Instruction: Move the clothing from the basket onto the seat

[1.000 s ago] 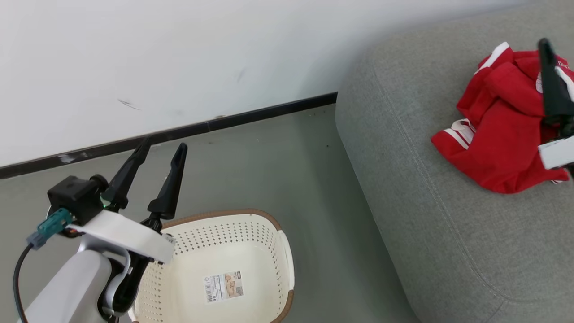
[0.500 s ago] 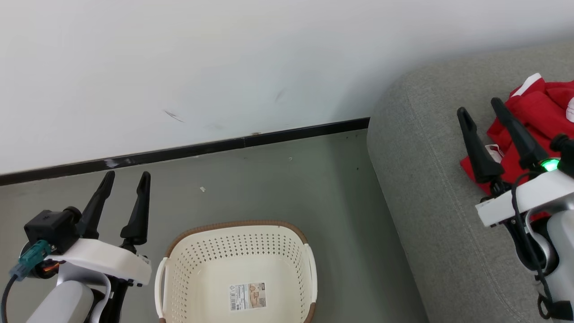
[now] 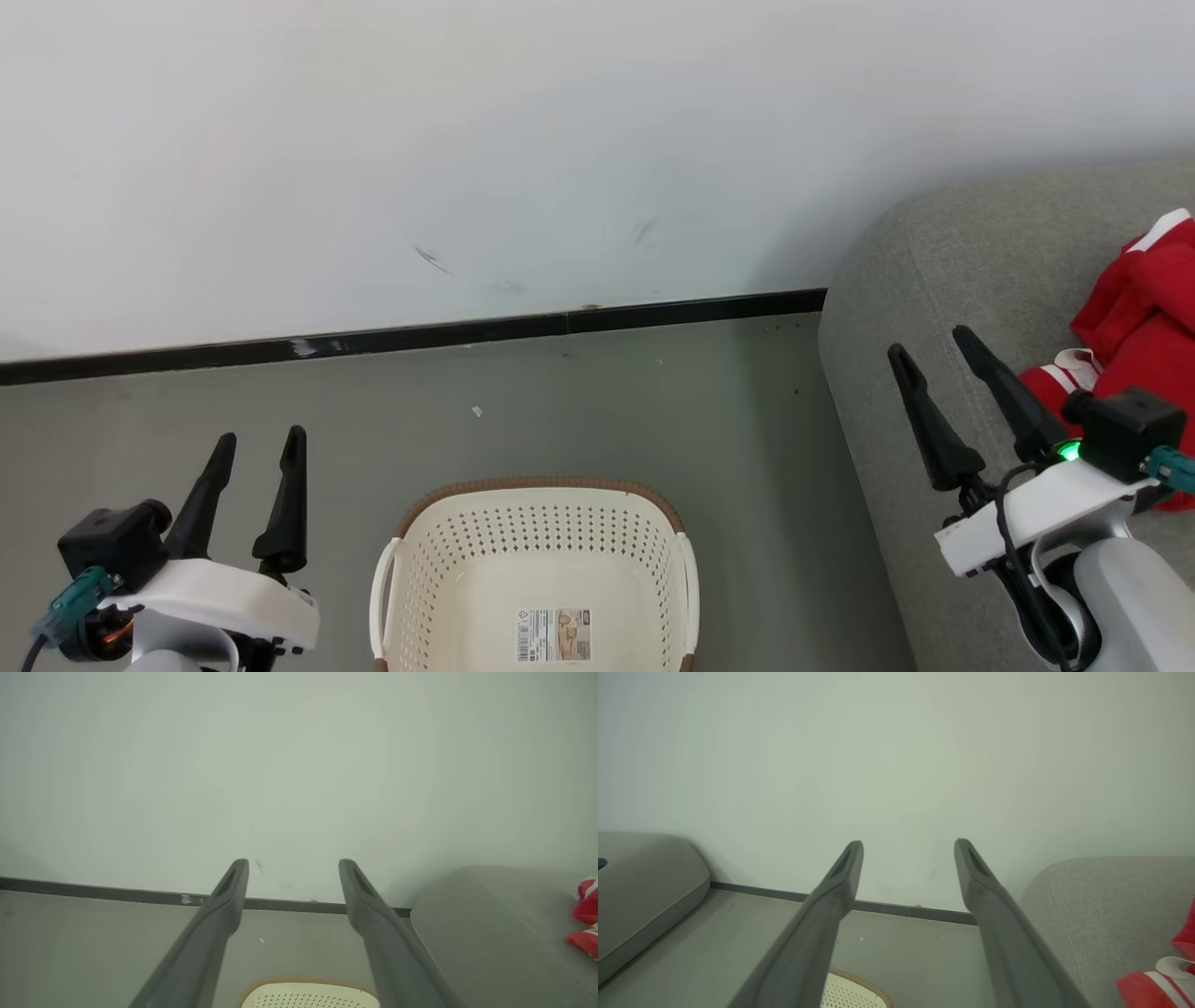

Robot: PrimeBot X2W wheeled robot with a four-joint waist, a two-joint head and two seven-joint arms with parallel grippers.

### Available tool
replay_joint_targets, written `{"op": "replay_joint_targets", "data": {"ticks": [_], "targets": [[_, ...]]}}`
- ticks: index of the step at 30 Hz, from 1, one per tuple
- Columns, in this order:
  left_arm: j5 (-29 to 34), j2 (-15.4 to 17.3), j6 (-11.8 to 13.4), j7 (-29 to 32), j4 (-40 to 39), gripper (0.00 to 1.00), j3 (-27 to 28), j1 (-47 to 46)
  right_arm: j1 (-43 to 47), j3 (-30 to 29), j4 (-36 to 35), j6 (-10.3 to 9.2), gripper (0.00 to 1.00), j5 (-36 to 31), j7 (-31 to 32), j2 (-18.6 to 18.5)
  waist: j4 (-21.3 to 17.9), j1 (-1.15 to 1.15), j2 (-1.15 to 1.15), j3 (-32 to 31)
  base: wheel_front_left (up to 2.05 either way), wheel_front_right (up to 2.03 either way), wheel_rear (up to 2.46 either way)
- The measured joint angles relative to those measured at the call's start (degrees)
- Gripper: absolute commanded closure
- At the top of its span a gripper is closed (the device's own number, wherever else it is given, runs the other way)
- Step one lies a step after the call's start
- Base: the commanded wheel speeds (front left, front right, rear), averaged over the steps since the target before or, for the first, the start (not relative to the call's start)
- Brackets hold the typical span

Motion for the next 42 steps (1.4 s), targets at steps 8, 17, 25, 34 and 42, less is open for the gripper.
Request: {"op": "replay_joint_targets", "data": {"ticks": [8, 17, 25, 34, 42], "targets": [[1.7, -0.4, -1.2, -0.1, -0.3, 0.00, 0.3, 2.0, 3.8, -2.5, -0.5, 0.00, 0.00, -1.2, 0.0, 2.4, 1.9, 0.00, 0.00, -1.5, 0.00, 0.00, 0.00], [3.7, -1.2, -1.4, -0.1, -0.4, 0.00, 1.0, 3.5, 7.4, -5.2, -1.1, 0.00, 0.00, -3.1, 0.0, 4.3, 3.3, 0.00, 0.00, -2.8, 0.00, 0.00, 0.00], [5.5, -1.3, -1.4, -0.1, -0.8, 0.00, 3.2, 4.9, 8.3, -5.8, -2.3, 0.00, 0.00, -4.3, 0.0, 5.4, 3.4, 0.00, 0.00, -2.6, 0.00, 0.00, 0.00], [6.8, -2.1, -1.9, -0.1, -1.2, 0.00, 4.1, 5.2, 8.3, -5.8, -3.3, 0.00, 0.00, -4.9, 0.0, 6.1, 3.5, 0.00, 0.00, -2.1, 0.00, 0.00, 0.00], [7.2, -3.1, -2.4, -0.1, -1.2, 0.00, 4.9, 5.4, 8.6, -5.9, -3.5, 0.00, 0.00, -5.4, 0.0, 6.8, 3.5, 0.00, 0.00, -2.0, 0.00, 0.00, 0.00]]}}
